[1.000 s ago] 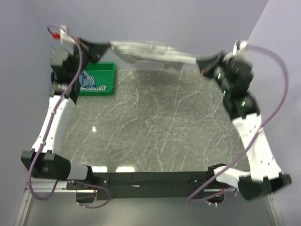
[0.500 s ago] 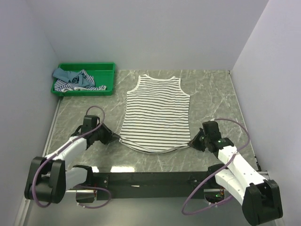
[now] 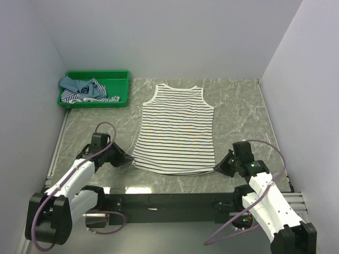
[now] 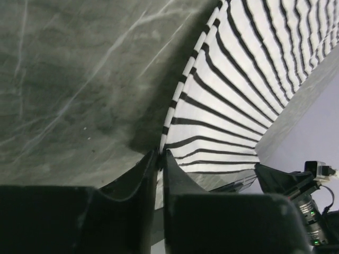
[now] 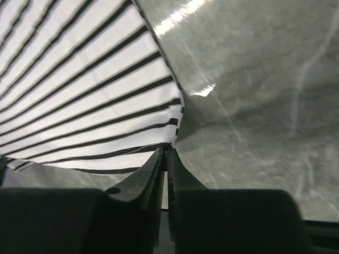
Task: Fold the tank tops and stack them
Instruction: Flatten the tank top out
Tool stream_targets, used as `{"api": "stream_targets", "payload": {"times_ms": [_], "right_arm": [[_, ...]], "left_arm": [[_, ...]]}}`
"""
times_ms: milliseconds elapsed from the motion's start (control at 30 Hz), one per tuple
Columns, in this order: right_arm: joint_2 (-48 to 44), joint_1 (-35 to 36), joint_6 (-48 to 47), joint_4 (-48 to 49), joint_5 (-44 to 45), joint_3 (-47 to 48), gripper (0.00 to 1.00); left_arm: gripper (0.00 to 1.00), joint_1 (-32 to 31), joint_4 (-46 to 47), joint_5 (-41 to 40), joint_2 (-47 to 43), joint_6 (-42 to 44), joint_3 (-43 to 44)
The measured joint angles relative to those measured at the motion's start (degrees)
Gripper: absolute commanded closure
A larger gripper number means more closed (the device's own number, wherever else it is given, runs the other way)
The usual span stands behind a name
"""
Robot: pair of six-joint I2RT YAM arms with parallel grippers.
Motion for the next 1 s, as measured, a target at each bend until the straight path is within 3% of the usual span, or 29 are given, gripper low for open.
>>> {"api": "stream_targets", "payload": {"times_ms": [33,67,133,200,233,400,500,567,667,867,1000], "right_arm": [[-0.3,-0.3,-0.2,-1.2,-0.2,0.0,0.78],[-0.6,-0.7,-0.4,-2.3,-0.3,0.0,0.62],[-0.7,-1.2,-1.2,-4.9,-0.1,0.3,0.53],[-0.9,-1.3,-2.3,-7.7,0.3,1.5,0.45],[-1.0,-1.3,-3.0,-9.1,0.7,2.5,0.43],[-2.6,0.9,-3.7,-8.7,1.5,8.3,0.41],[1.1,11.5,-1.2,-4.9,5.6,12.2,0.44],[9.1,23.1,0.9,-2.1,10.9,17.3,0.49],[22.3,34.8,2.6,3.4,16.0,26.1,0.5],[49.2,49.2,3.2,9.9,24.0,46.9,0.55],[65.4,56.2,2.5,10.9,26.2,61.6,0.58]], "left_arm": [[0.7,0.0,-0.7,0.1,0.0,0.4,0.1],[0.62,0.0,-1.7,0.1,0.0,1.2,0.3],[0.5,0.0,-3.5,0.1,0.0,2.0,1.2],[0.47,0.0,-5.1,0.0,0.0,2.9,2.6],[0.38,0.0,-6.1,-0.2,0.0,3.3,3.7],[0.37,0.1,-9.3,-3.0,0.3,5.5,10.8],[0.43,0.5,-8.6,-4.1,3.2,6.4,17.3],[0.46,1.0,-8.0,-3.9,7.3,7.5,22.8],[0.47,1.7,-7.8,-3.9,13.4,10.0,30.8],[0.48,4.2,-7.7,-4.4,17.3,11.8,45.7],[0.48,5.3,-7.1,-4.9,16.3,11.2,50.8]]}}
